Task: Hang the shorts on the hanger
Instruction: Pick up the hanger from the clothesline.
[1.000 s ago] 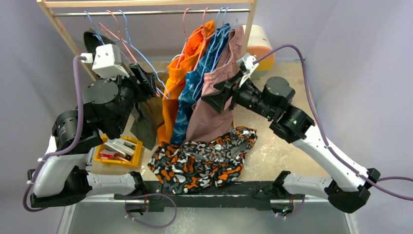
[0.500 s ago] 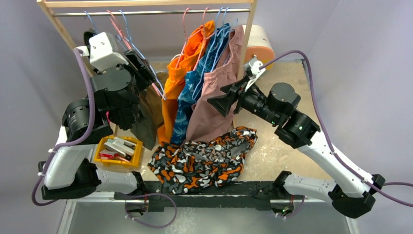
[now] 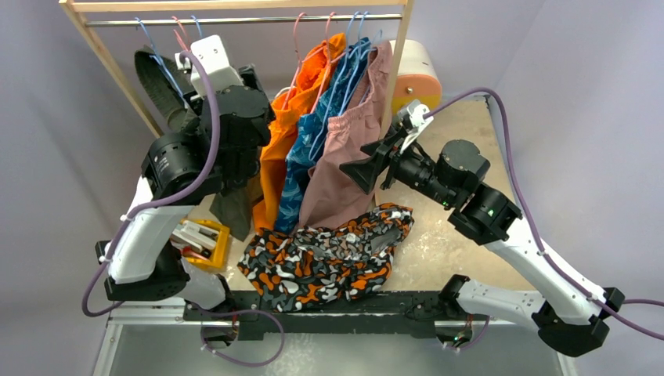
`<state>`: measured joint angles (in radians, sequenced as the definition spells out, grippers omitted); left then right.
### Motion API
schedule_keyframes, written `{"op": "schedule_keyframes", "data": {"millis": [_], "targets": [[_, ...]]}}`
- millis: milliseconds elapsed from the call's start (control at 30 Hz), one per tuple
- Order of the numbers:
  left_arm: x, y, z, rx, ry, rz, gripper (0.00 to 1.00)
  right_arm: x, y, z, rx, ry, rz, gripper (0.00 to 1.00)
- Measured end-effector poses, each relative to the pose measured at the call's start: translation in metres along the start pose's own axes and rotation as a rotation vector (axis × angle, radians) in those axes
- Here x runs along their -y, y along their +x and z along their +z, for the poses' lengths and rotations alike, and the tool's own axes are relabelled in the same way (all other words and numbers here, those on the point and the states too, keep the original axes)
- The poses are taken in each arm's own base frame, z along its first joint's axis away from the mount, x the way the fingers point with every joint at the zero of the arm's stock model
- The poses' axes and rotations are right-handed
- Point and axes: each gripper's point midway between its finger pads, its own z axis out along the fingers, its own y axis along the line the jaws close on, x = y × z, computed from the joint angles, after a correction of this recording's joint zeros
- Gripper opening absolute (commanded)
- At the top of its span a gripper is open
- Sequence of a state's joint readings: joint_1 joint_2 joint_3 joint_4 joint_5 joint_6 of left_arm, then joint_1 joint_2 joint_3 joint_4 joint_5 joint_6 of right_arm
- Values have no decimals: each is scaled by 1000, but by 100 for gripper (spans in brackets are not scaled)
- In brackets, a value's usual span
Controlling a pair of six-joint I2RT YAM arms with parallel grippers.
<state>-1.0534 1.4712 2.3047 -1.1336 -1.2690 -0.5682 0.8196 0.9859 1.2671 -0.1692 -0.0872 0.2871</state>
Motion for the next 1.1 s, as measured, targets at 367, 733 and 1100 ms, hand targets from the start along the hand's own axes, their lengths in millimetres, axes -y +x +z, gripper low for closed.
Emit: {"op": "schedule_keyframes", "data": {"millis": [367, 733, 1100], "targets": [[-44, 16, 48, -49, -165, 54, 59, 5, 16, 1, -34, 10, 7, 75], [-53, 44, 77, -142, -168, 59, 58, 6, 12, -4, -21, 25, 9, 75], [-45, 58, 92, -180, -131, 39, 35, 8, 16, -7, -27, 32, 10, 75]]}}
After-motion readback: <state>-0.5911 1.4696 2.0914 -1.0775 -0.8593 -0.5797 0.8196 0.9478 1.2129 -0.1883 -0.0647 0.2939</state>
